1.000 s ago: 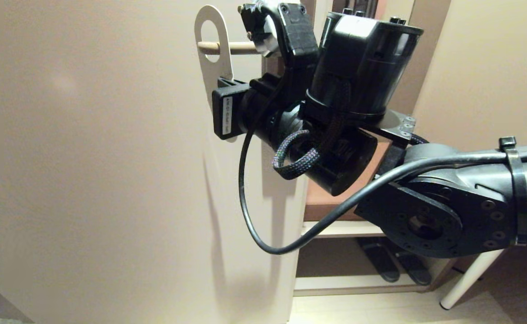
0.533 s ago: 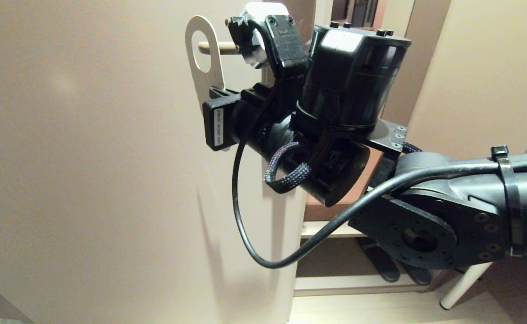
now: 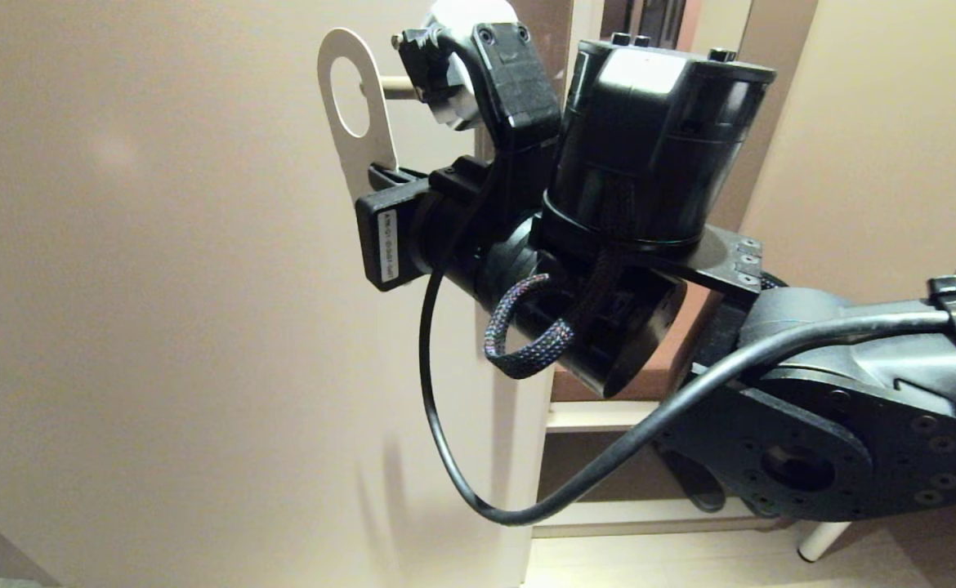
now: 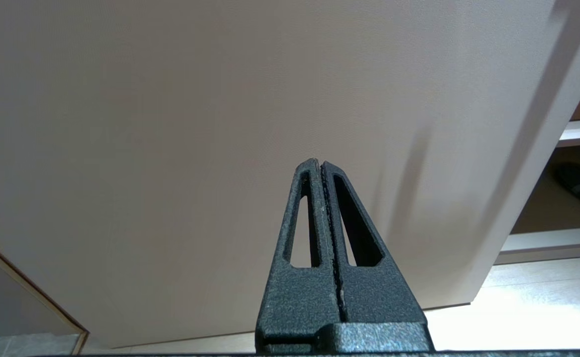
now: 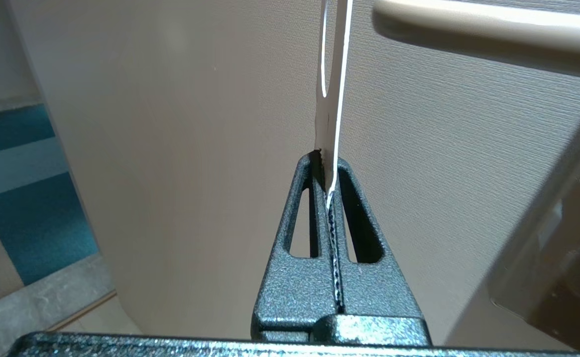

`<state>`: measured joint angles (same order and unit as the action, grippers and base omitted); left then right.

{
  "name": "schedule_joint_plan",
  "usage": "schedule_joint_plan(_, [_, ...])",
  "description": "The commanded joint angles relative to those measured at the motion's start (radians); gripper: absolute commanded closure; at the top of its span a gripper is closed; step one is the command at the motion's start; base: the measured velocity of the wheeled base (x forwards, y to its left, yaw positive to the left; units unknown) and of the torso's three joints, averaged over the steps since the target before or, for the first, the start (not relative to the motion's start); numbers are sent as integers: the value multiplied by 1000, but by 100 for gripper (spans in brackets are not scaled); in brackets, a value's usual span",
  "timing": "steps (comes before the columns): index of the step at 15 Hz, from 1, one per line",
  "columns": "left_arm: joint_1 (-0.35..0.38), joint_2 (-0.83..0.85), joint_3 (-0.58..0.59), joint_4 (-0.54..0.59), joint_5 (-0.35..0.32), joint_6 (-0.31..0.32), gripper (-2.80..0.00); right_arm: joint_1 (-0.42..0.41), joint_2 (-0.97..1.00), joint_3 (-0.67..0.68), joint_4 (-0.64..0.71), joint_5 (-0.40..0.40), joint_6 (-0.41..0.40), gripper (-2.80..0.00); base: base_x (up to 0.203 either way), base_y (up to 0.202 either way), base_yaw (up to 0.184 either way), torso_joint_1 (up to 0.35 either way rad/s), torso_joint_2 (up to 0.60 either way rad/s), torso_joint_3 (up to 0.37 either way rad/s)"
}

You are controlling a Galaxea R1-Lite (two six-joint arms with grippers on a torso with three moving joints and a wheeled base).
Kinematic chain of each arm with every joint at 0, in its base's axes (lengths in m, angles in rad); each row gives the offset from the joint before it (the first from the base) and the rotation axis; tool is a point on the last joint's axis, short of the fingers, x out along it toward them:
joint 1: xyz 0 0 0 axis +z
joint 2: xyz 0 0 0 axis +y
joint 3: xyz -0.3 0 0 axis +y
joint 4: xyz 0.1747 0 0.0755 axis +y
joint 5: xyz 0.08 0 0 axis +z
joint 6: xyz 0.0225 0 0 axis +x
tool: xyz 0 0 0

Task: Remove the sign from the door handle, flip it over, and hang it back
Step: Hand it to the other hand

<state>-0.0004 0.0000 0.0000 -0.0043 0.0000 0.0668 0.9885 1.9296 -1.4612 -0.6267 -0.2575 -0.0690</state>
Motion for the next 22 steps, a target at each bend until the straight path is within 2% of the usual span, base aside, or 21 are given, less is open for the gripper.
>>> schedule_joint_plan(1, [0, 2, 0, 0, 0, 1, 0, 0, -40, 30, -4, -2, -1, 0, 0, 0, 0, 0, 0, 0])
schedule_joint_plan(9, [0, 2, 0, 0, 0, 1, 0, -20, -260, 292, -5, -5, -4, 0, 0, 0, 0, 0, 0, 0])
schedule_joint_plan(15, [0, 2, 0, 0, 0, 1, 0, -28, -520, 589, -4, -8, -18, 0, 0, 0, 0, 0, 0, 0])
schedule_joint_plan(18, [0, 2, 0, 0, 0, 1, 0, -127, -687, 753, -2, -11, -33, 0, 0, 0, 0, 0, 0, 0])
schedule_joint_plan(22, [0, 2, 0, 0, 0, 1, 0, -369, -903, 985, -1, -12, -35, 0, 0, 0, 0, 0, 0, 0])
